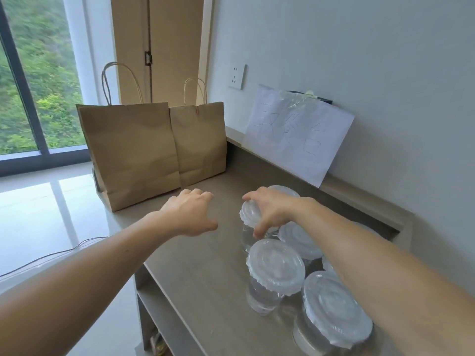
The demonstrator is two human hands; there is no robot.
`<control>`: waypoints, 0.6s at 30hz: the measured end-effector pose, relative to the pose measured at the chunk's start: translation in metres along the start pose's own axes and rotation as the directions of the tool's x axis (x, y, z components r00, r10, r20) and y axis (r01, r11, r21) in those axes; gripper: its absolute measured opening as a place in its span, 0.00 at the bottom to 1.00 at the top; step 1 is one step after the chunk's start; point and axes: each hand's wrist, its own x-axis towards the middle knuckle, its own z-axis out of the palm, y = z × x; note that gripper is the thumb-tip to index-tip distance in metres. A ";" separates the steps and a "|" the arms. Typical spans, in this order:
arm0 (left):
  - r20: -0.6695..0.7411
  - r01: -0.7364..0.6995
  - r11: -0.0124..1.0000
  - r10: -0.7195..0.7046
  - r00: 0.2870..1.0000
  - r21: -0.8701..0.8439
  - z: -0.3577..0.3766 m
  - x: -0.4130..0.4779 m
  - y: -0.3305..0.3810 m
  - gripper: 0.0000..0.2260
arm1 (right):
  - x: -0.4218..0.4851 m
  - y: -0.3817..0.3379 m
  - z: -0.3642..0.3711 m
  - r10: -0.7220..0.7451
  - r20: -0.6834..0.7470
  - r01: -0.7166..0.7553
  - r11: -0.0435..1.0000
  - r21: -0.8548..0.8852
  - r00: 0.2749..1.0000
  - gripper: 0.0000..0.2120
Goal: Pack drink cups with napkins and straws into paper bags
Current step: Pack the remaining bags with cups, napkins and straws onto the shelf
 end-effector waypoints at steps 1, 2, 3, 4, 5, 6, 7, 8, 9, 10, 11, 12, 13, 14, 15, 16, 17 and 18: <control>-0.007 -0.008 1.000 0.008 1.000 0.004 -0.002 0.000 0.002 0.33 | -0.001 0.000 0.001 -0.012 -0.024 0.013 1.000 0.011 1.000 0.50; -0.021 -0.018 1.000 0.018 1.000 0.004 -0.006 0.001 0.005 0.33 | -0.003 0.000 0.001 -0.019 -0.047 0.021 0.999 0.040 0.999 0.49; -0.038 -0.028 1.000 0.028 0.999 0.000 -0.010 0.001 0.008 0.33 | -0.006 0.001 0.000 -0.022 -0.071 0.028 0.996 0.085 0.997 0.48; -0.055 -0.034 0.999 0.034 0.998 -0.006 -0.015 0.002 0.011 0.32 | -0.011 0.001 -0.002 -0.022 -0.101 0.036 0.990 0.135 0.995 0.47; -0.072 -0.038 0.999 0.037 0.997 -0.011 -0.020 0.002 0.014 0.32 | -0.017 0.001 -0.007 -0.023 -0.137 0.048 0.983 0.180 0.990 0.47; -0.090 -0.039 0.999 0.038 0.995 -0.013 -0.025 0.003 0.017 0.32 | -0.025 0.001 -0.013 -0.024 -0.179 0.063 0.974 0.218 0.984 0.46; -0.108 -0.043 0.999 0.042 0.993 -0.010 -0.031 0.003 0.021 0.32 | -0.035 0.002 -0.021 -0.023 -0.226 0.081 0.965 0.250 0.974 0.47; -0.125 -0.049 0.999 0.048 0.991 -0.005 -0.036 0.004 0.026 0.32 | -0.047 0.003 -0.029 -0.021 -0.278 0.101 0.956 0.274 0.960 0.48; -0.141 -0.056 0.998 0.055 0.988 -0.001 -0.042 0.004 0.032 0.31 | -0.059 0.006 -0.039 -0.016 -0.331 0.119 0.948 0.294 0.943 0.49; -0.154 -0.065 0.998 0.064 0.986 -0.004 -0.048 0.005 0.040 0.31 | -0.073 0.009 -0.047 -0.004 -0.380 0.133 0.940 0.314 0.925 0.50; -0.164 -0.078 0.997 0.076 0.984 -0.009 -0.053 0.006 0.050 0.31 | -0.088 0.015 -0.056 0.016 -0.423 0.140 0.931 0.336 0.906 0.50; -0.175 -0.100 0.995 0.096 0.980 -0.013 -0.058 0.007 0.061 0.30 | -0.104 0.022 -0.062 0.040 -0.460 0.142 0.924 0.355 0.887 0.49; -0.188 -0.131 0.991 0.126 0.974 -0.013 -0.063 0.008 0.073 0.29 | -0.120 0.031 -0.068 0.069 -0.491 0.136 0.919 0.369 0.868 0.48; -0.202 -0.169 0.986 0.164 0.966 -0.009 -0.067 0.008 0.088 0.28 | -0.139 0.041 -0.073 0.101 -0.516 0.121 0.918 0.379 0.850 0.46; -0.213 -0.208 0.978 0.203 0.956 -0.001 -0.070 0.008 0.104 0.28 | -0.159 0.053 -0.076 0.133 -0.532 0.098 0.918 0.383 0.836 0.45; -0.220 -0.246 0.969 0.241 0.945 0.007 -0.073 0.007 0.121 0.29 | -0.180 0.064 -0.078 0.166 -0.541 0.068 0.920 0.386 0.825 0.44; -0.222 -0.281 0.960 0.277 0.935 0.015 -0.075 0.005 0.140 0.30 | -0.201 0.076 -0.078 0.199 -0.542 0.036 0.919 0.392 0.817 0.43; -0.222 -0.312 0.950 0.309 0.925 0.023 -0.075 0.001 0.160 0.31 | -0.222 0.087 -0.075 0.236 -0.536 -0.001 0.916 0.401 0.811 0.43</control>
